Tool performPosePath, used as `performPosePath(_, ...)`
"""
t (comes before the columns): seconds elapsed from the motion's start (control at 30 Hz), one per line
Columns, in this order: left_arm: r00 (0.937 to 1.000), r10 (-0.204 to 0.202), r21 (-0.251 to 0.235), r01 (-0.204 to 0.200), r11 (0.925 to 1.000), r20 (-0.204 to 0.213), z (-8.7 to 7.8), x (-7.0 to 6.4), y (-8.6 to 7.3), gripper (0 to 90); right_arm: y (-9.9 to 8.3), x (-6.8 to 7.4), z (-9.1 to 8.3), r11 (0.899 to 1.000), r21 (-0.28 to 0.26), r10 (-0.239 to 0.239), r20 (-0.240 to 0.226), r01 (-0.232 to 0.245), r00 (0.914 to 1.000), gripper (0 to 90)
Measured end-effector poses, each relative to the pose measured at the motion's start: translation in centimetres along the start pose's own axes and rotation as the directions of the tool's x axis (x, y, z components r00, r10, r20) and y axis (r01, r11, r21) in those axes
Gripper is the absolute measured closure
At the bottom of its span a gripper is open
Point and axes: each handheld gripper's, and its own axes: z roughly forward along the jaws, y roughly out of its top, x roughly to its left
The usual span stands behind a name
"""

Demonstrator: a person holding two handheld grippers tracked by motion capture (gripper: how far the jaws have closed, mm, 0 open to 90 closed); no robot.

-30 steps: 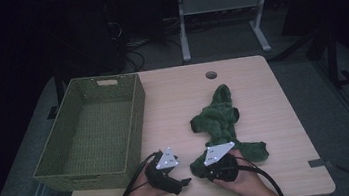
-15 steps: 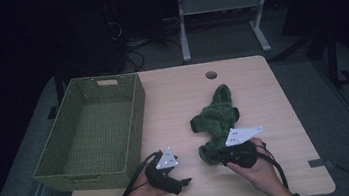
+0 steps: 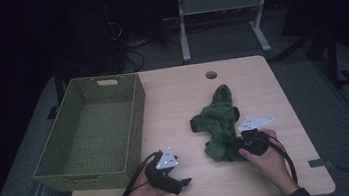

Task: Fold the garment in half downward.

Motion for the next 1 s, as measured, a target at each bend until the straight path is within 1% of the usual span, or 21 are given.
performPosePath(0.07, 1.0000, -0.004, -0.003, 0.004, 1.0000, 0.000, 0.0, 0.0, 0.0, 12.9, -0.2, -0.2, 0.4, 1.000, 0.028, 0.009, 0.016, -0.010, 0.9998, 86.9)
performPosePath(0.1, 1.0000, -0.004, -0.003, 0.004, 1.0000, 0.000, 0.0, 0.0, 0.0, 12.9, -0.3, -0.3, 0.6, 0.999, 0.039, -0.004, 0.023, 0.003, 0.9997, 87.0)
performPosePath(0.17, 1.0000, -0.004, -0.003, 0.004, 1.0000, 0.000, 0.0, 0.0, 0.0, 12.9, -0.3, -0.3, 0.6, 0.999, 0.051, -0.008, 0.044, 0.006, 0.9990, 87.0)
performPosePath(0.2, 1.0000, -0.004, -0.003, 0.004, 1.0000, 0.000, 0.0, 0.0, 0.0, 12.9, -0.3, -0.3, 0.5, 0.998, 0.065, 0.003, 0.058, -0.006, 0.9983, 87.0)
performPosePath(0.27, 1.0000, -0.004, -0.003, 0.004, 1.0000, 0.000, 0.0, 0.0, 0.0, 12.9, -0.4, -0.3, 0.4, 0.996, 0.084, 0.005, 0.077, -0.011, 0.9970, 86.6)
performPosePath(0.33, 1.0000, -0.004, -0.003, 0.004, 1.0000, 0.000, 0.0, 0.0, 0.0, 12.9, -0.4, -0.4, 0.1, 0.997, 0.069, 0.012, 0.075, -0.017, 0.9971, 85.4)
performPosePath(0.4, 1.0000, -0.004, -0.003, 0.004, 1.0000, 0.000, 0.0, 0.0, 0.0, 12.9, -0.2, -0.5, -0.6, 0.999, 0.033, 0.022, 0.067, -0.024, 0.9975, 84.5)
performPosePath(0.5, 1.0000, -0.003, -0.003, 0.003, 1.0000, 0.000, 0.0, 0.0, 0.0, 12.9, 0.2, -0.6, -1.6, 1.000, -0.012, 0.022, 0.064, -0.021, 0.9977, 85.5)
performPosePath(0.63, 1.0000, 0.003, -0.001, -0.003, 1.0000, -0.001, 0.0, 0.0, 0.0, 12.9, 1.3, -0.1, -2.5, 0.998, -0.066, 0.008, 0.046, -0.005, 0.9989, 90.0)
performPosePath(0.73, 1.0000, 0.003, -0.001, -0.003, 1.0000, -0.001, 0.0, 0.0, 0.0, 12.9, 1.9, 0.7, -2.3, 0.996, -0.085, -0.014, 0.017, 0.016, 0.9997, 90.0)
performPosePath(0.8, 1.0000, 0.001, -0.002, -0.001, 1.0000, -0.001, 0.0, 0.0, 0.0, 12.9, 2.1, 1.0, -1.6, 0.997, -0.072, -0.026, 0.008, 0.026, 0.9996, 90.0)
performPosePath(0.83, 1.0000, 0.003, 0.001, -0.003, 1.0000, 0.000, 0.0, 0.0, 0.0, 12.9, 2.1, 1.0, -1.1, 0.998, -0.054, -0.026, 0.013, 0.027, 0.9996, 90.0)
performPosePath(0.93, 1.0000, 0.005, 0.001, -0.005, 1.0000, -0.001, 0.0, 0.0, 0.0, 12.9, 1.6, 0.8, 0.4, 0.999, 0.017, -0.044, 0.047, 0.043, 0.9979, 90.0)
performPosePath(1.0, 1.0000, 0.004, 0.001, -0.004, 1.0000, -0.001, 0.0, 0.0, 0.0, 12.9, 1.1, 0.6, 1.1, 0.998, 0.060, -0.041, 0.050, 0.038, 0.9979, 90.0)
